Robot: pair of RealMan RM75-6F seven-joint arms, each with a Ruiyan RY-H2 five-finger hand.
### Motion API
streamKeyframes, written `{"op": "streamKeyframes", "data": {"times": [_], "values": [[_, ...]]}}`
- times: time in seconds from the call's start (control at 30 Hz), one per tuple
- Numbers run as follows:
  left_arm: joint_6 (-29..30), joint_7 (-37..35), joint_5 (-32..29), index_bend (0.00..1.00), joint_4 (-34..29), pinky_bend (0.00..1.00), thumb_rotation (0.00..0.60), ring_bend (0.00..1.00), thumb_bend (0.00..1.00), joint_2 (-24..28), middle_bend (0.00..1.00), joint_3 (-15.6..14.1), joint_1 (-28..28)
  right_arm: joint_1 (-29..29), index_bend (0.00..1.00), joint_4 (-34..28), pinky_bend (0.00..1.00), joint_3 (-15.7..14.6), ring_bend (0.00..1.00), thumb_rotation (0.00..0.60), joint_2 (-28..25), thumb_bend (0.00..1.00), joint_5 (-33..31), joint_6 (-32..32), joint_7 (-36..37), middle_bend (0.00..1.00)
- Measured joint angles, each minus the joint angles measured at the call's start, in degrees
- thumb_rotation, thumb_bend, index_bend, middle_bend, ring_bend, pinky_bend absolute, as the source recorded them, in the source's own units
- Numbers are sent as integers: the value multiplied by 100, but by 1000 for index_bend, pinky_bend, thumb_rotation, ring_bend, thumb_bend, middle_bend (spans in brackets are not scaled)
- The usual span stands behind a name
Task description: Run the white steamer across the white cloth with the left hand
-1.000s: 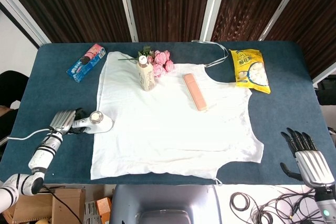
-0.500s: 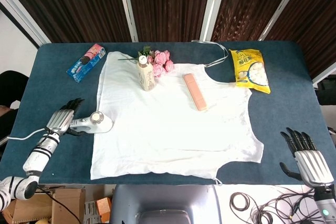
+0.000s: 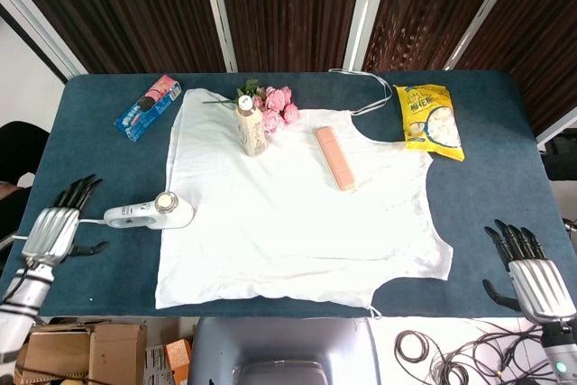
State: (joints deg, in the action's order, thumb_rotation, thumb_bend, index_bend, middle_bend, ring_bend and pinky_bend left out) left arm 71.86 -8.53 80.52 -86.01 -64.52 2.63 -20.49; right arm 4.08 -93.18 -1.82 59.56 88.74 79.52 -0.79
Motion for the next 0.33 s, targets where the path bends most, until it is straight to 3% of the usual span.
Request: {"op": "streamKeyframes", "data": {"times": [0.13, 0.33], "values": [[626, 98, 311, 0, -274, 124, 600, 0, 11, 62, 13, -297, 560, -4, 0, -16, 0, 3, 0, 600, 25, 258, 21, 26, -71, 0], [1736, 361, 946, 0, 10, 119, 600, 0, 10, -435, 17, -540, 1115, -4, 0, -33, 0, 31, 0, 600, 72, 257, -19, 32, -200, 0]]}}
